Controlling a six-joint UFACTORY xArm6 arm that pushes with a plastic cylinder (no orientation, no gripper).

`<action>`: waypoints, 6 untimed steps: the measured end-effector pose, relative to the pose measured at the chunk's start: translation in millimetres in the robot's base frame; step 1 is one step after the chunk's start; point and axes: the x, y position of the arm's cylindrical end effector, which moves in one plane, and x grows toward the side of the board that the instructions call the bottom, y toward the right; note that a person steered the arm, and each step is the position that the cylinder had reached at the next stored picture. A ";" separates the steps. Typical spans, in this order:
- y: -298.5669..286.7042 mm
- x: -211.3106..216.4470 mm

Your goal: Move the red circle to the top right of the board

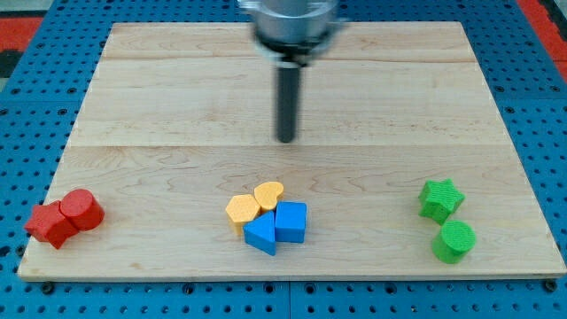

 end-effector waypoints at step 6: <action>-258.8 147.1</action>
